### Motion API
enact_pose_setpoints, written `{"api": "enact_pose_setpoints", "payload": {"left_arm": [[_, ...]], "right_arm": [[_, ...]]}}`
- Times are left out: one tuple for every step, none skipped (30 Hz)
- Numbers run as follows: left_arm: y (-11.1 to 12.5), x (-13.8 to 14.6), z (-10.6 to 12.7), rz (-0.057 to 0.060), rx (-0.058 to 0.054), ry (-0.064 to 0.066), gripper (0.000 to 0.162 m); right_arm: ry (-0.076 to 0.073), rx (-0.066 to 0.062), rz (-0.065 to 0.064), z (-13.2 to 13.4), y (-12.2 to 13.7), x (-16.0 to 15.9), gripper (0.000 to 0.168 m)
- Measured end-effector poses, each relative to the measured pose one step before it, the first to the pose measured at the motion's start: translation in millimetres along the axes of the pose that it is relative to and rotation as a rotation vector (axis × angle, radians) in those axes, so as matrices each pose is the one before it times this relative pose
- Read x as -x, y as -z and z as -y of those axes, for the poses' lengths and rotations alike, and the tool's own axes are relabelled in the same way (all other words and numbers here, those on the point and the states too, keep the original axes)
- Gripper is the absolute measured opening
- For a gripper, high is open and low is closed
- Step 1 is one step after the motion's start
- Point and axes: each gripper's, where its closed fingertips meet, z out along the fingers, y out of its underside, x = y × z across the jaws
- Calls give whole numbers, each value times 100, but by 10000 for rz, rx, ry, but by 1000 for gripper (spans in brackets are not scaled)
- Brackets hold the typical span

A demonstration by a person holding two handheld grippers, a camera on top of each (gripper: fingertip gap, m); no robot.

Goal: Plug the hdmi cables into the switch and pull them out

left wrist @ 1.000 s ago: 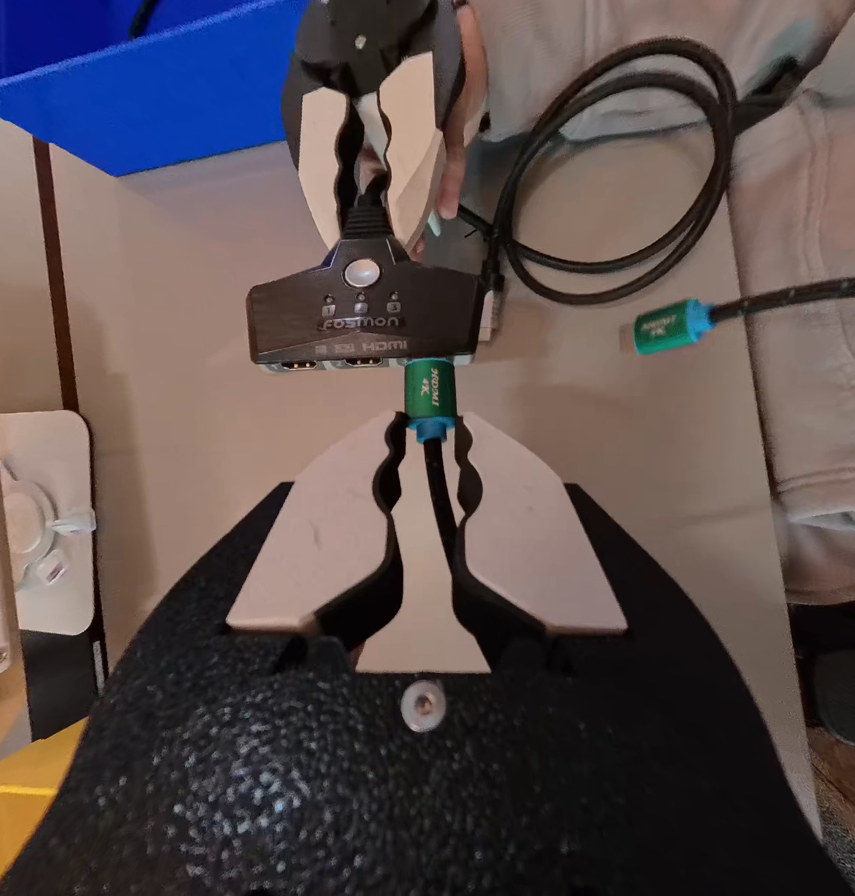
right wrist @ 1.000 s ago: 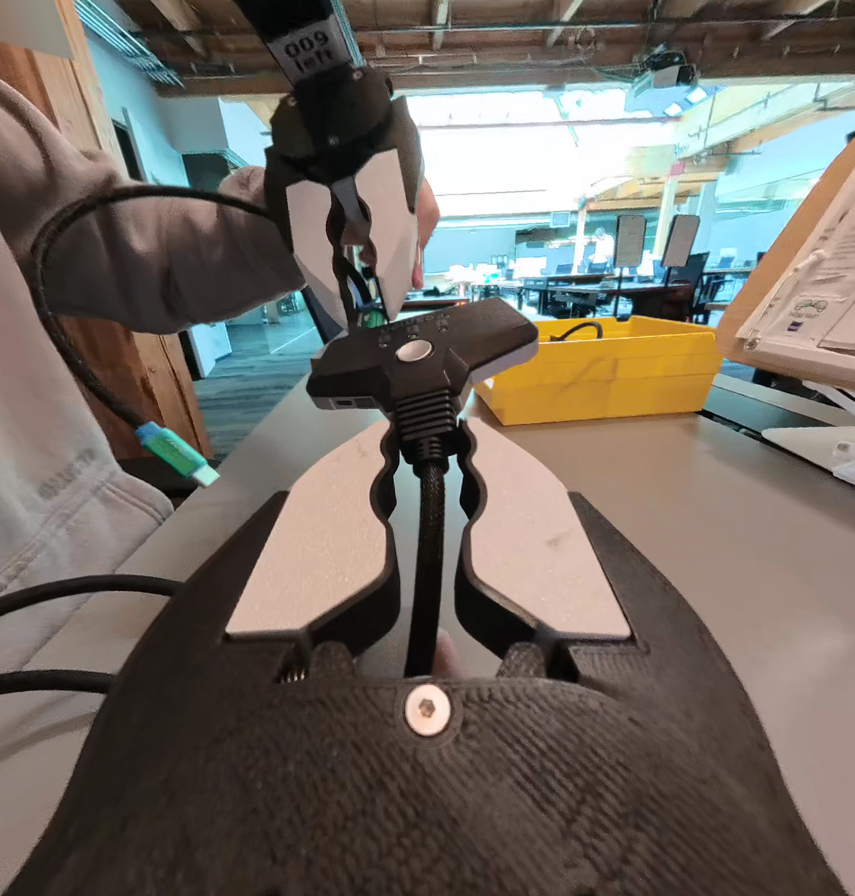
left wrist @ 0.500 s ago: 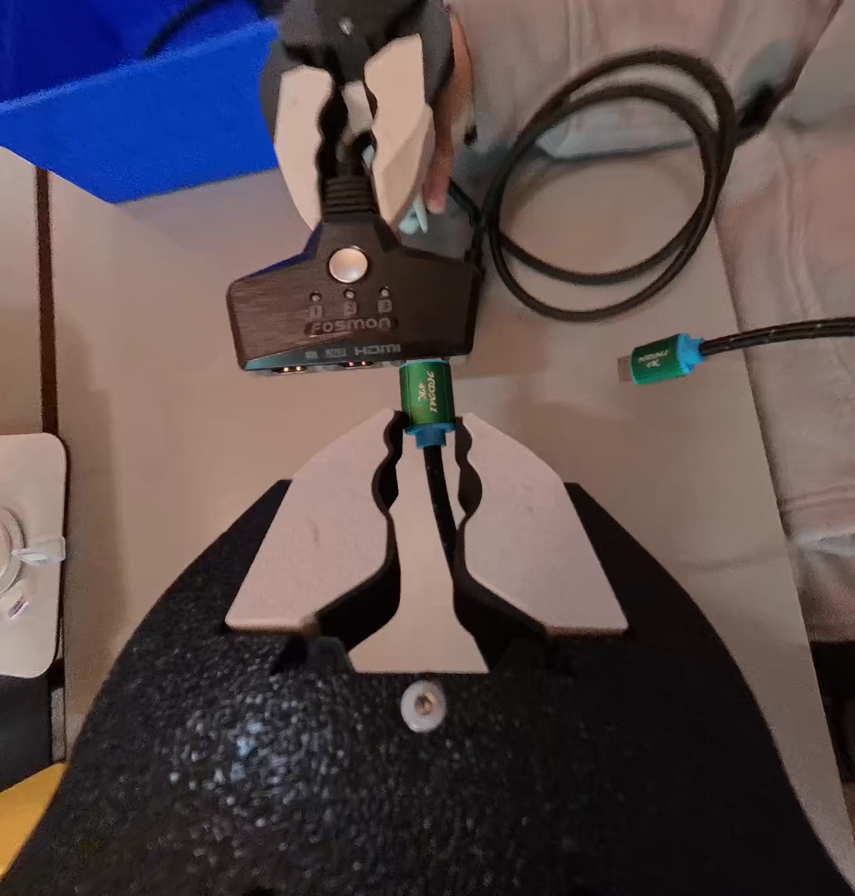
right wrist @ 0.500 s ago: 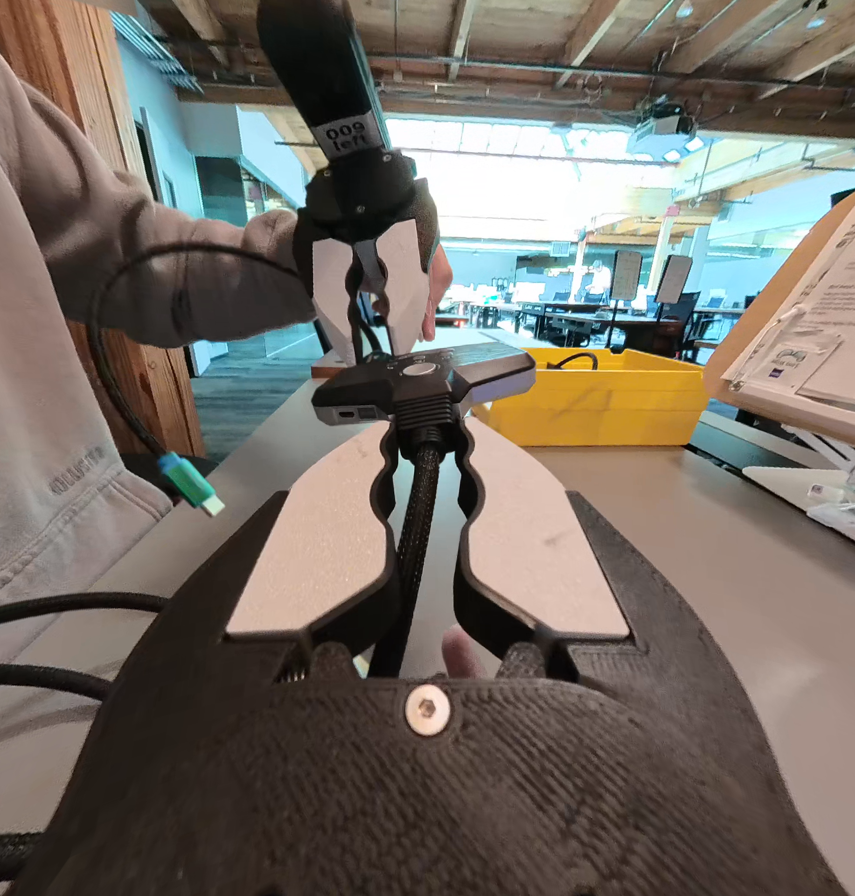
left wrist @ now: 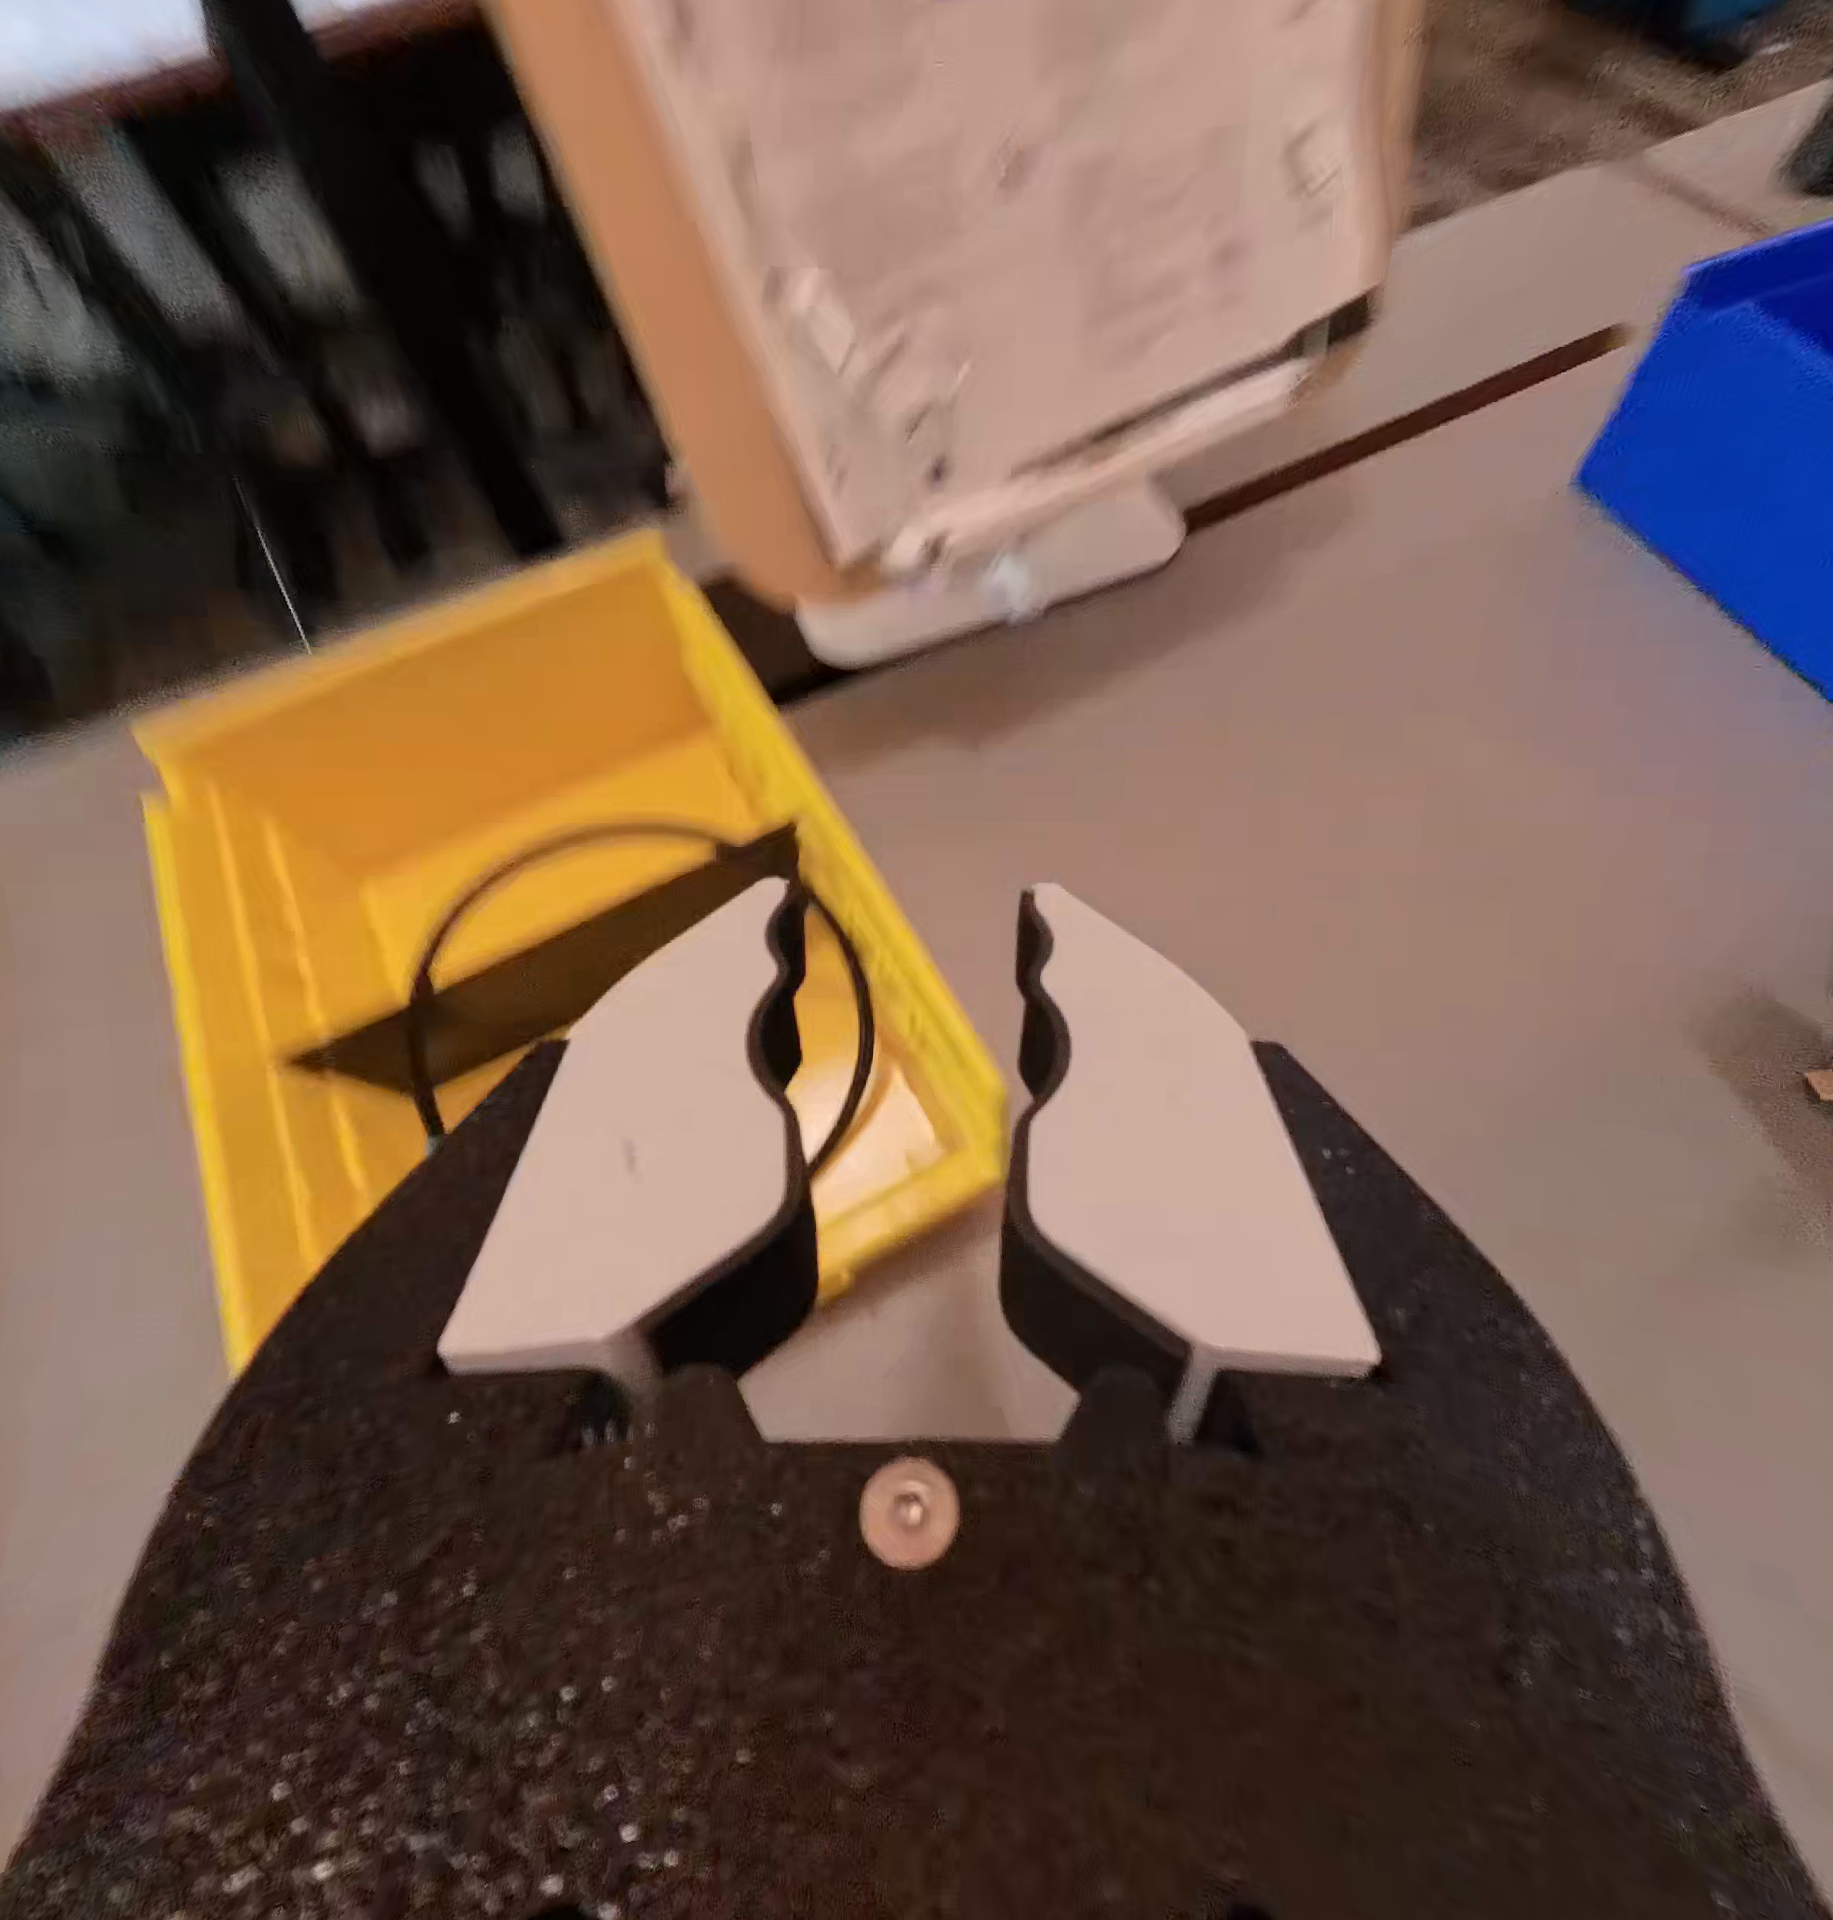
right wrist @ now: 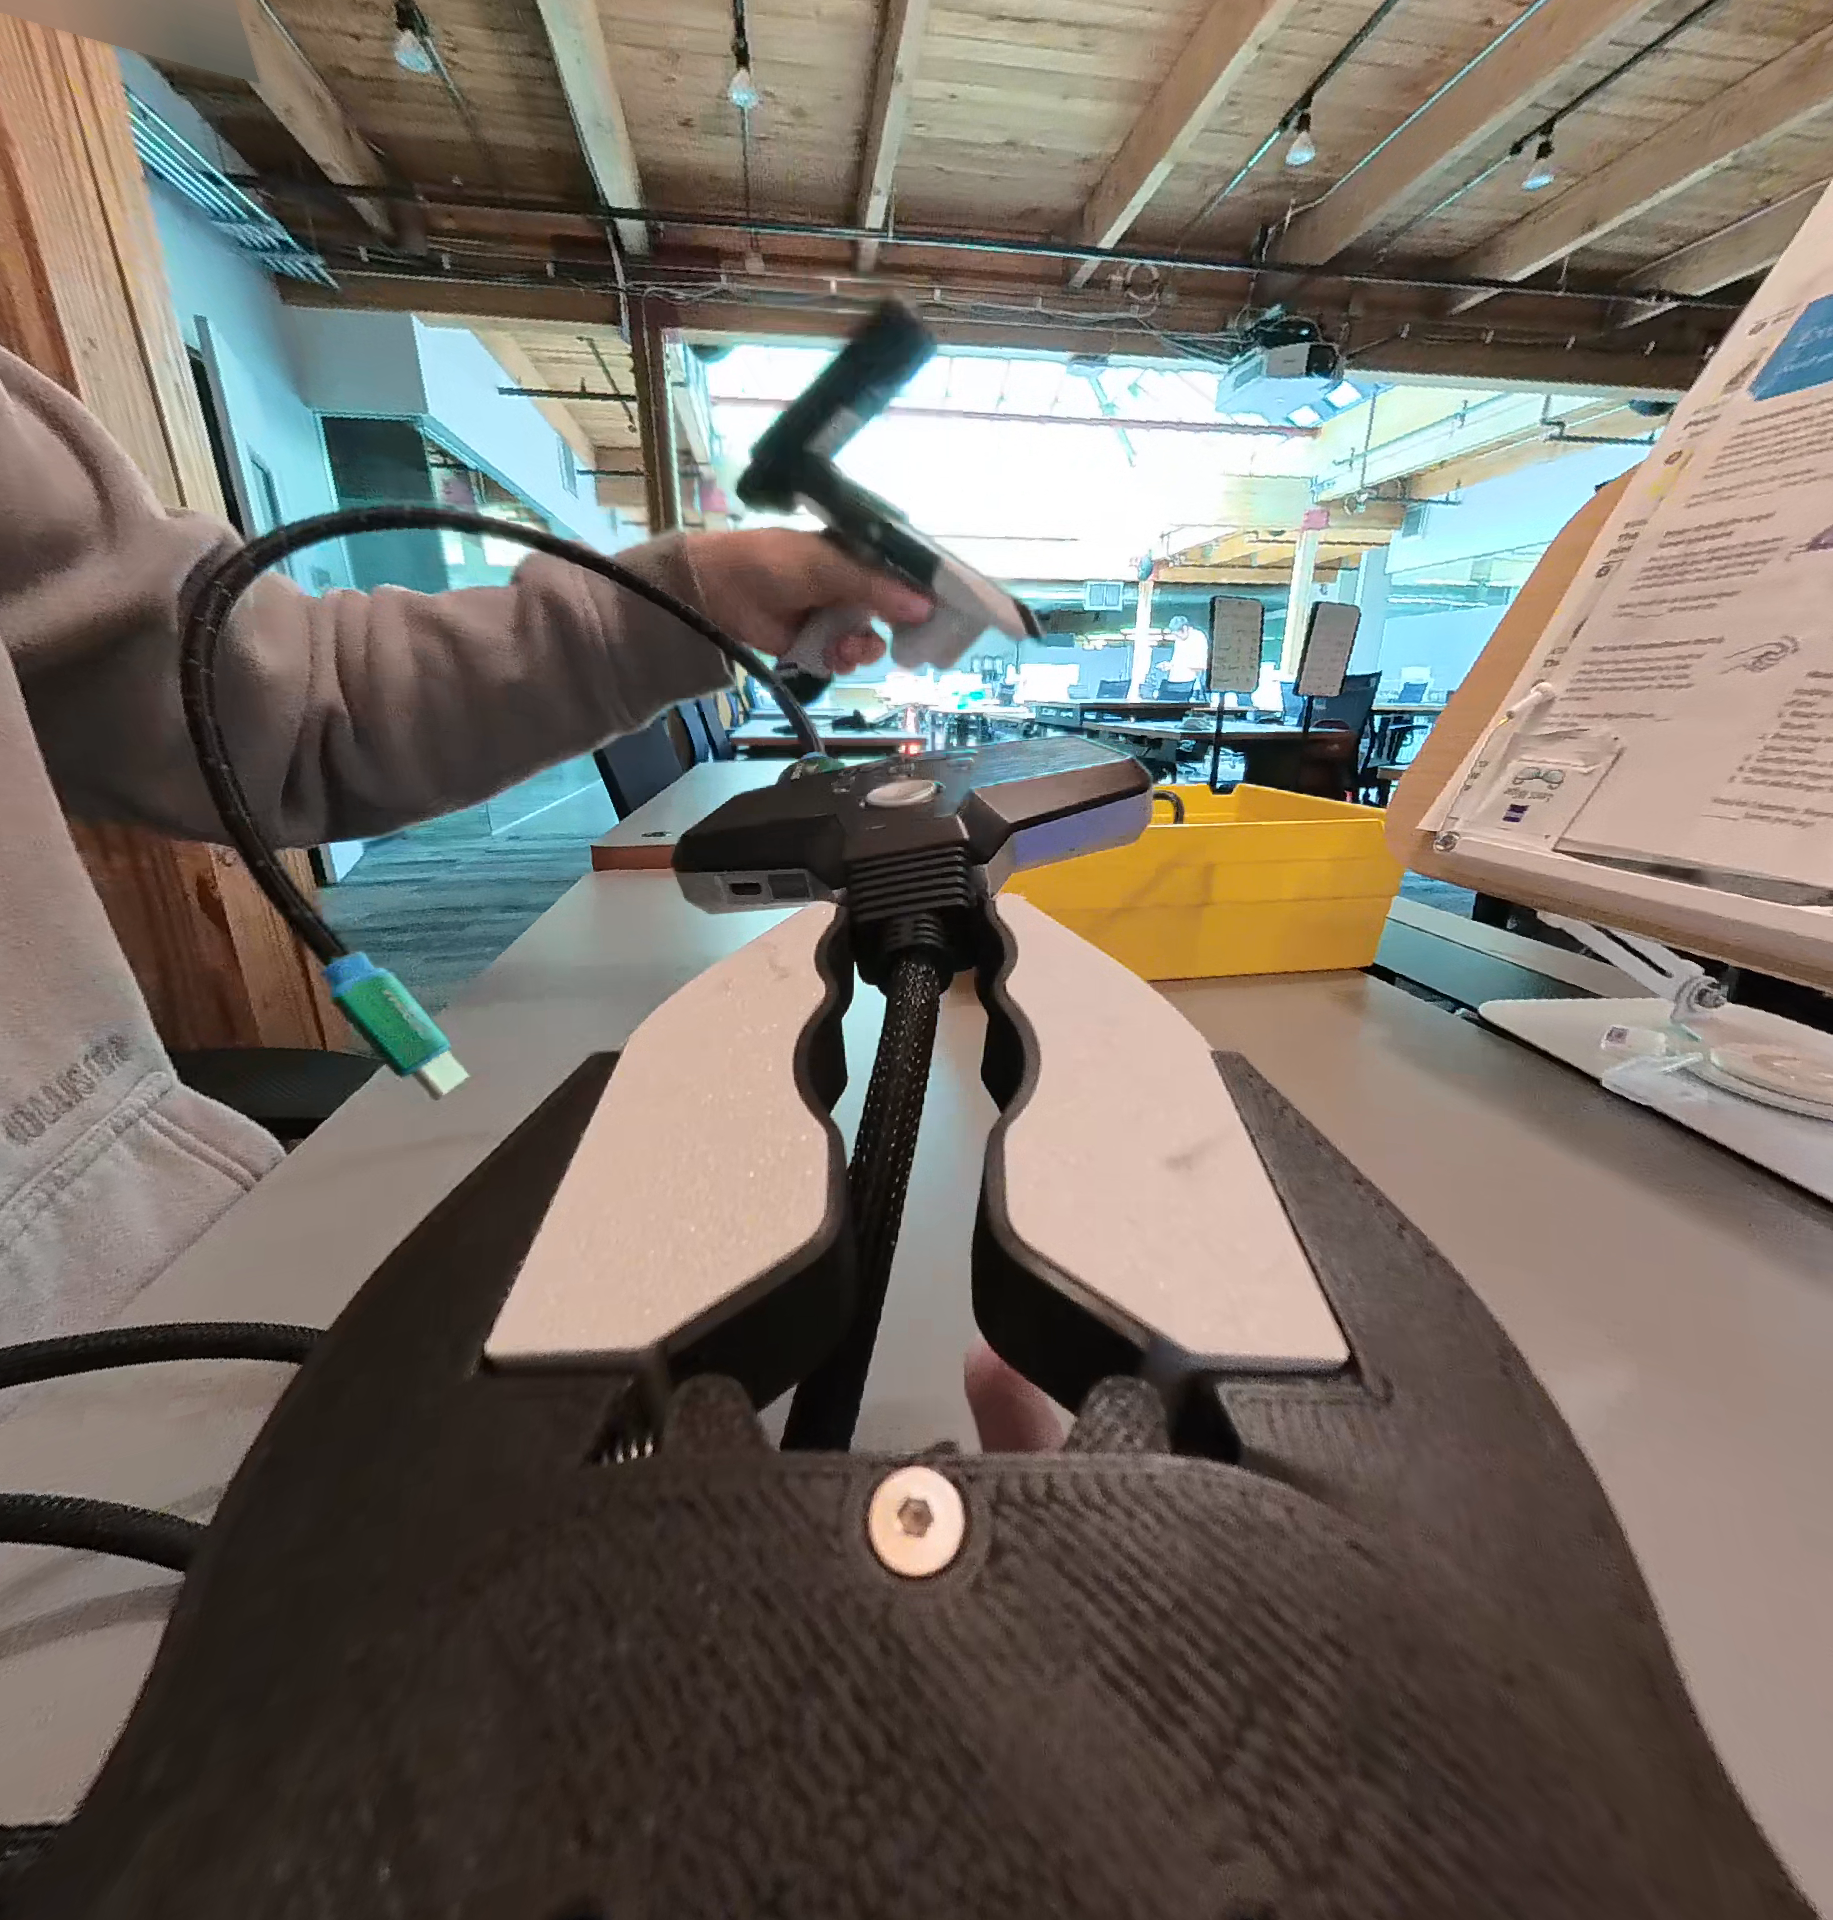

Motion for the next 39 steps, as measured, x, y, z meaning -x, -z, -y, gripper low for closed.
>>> {"api": "enact_pose_setpoints", "payload": {"left_arm": [[-1091,1106,-1713,-84,521,804,39],[-1233,680,-1282,-264,297,753,42],[-1305,603,-954,-231,171,667,44],[-1315,441,-554,-294,35,588,44],[-1211,321,-134,-356,-115,574,44],[-1120,609,86,-135,-132,611,45],[-1063,601,186,-74,-85,567,45],[-1019,267,281,-259,-47,475,45],[-948,288,311,-209,1,481,45],[-857,400,381,-60,-19,440,44],[-782,333,328,-39,-38,326,43],[-700,475,136,79,43,324,42],[-605,713,-71,252,127,344,34],[-514,453,-67,111,48,285,26],[-393,-15,36,-193,-98,245,18],[-201,-157,54,-260,-188,289,10],[13,-145,140,-207,-281,212,8],[156,-138,165,-138,-325,-65,8],[257,-103,82,-61,-249,-325,8],[387,-83,-36,58,-136,-374,7],[552,-99,-109,172,-24,-336,7],[717,-200,48,232,-60,-449,6],[877,-456,356,151,-210,-695,6],[1025,-680,504,88,-190,-619,6],[1137,-838,696,70,-189,-528,6],[1209,-1021,977,17,-269,-648,6],[1201,-1110,1118,19,-228,-741,6],[1174,-1230,1277,6,-214,-860,6],[1024,-1535,1401,-175,-234,-1056,6],[789,-1842,1299,-417,-128,-1209,6],[473,-2207,936,-726,109,-1328,6],[184,-2457,515,-959,319,-1350,6],[-130,-2250,287,-811,354,-1212,6],[-413,-2197,-34,-805,456,-1114,6],[-676,-2247,-391,-898,591,-978,6],[-946,-1958,-461,-740,571,-823,6],[-1166,-1781,-463,-615,475,-858,6],[-1388,-1621,-493,-500,438,-819,5],[-1551,-1440,-633,-381,523,-649,5]], "right_arm": [[19,39,31,-80,-77,43,22],[13,45,22,-121,-44,30,22],[8,58,31,-147,-35,35,22],[-11,24,27,-107,2,31,22],[-12,-5,26,-33,2,23,22],[4,-11,22,-1,16,22,22],[-11,-39,51,46,34,61,22],[-17,-77,100,104,38,133,22],[-5,-95,114,129,30,163,22],[-7,-112,119,156,31,190,22],[-11,-100,79,125,21,137,22],[-23,-74,33,100,31,55,22],[-25,-49,12,72,25,23,22],[-14,-24,2,36,33,5,22],[-5,-14,14,11,34,14,22],[-4,-14,17,21,31,18,22],[-2,-12,22,13,15,37,22],[-7,-6,29,8,-6,33,22],[-14,-27,24,9,-4,20,22],[-32,-46,38,47,-4,28,22],[-38,-36,55,31,-7,46,22],[-28,-36,40,26,8,38,22],[-1,-18,7,20,9,7,22],[25,14,-13,5,15,-17,22],[15,4,-20,36,32,-32,22],[27,-33,-11,98,46,-15,22],[33,-48,10,148,61,32,22],[41,-59,22,183,80,57,22],[54,-65,33,226,80,100,22],[70,-66,56,265,89,135,22],[87,-64,57,305,111,159,22],[102,-62,54,334,156,164,22],[106,-91,46,384,186,164,22],[106,-112,43,418,199,155,22],[81,-111,58,402,202,182,22],[56,-100,73,340,169,188,22],[57,-51,77,220,138,196,22],[48,4,82,123,118,187,22],[34,31,54,62,80,149,22]]}}
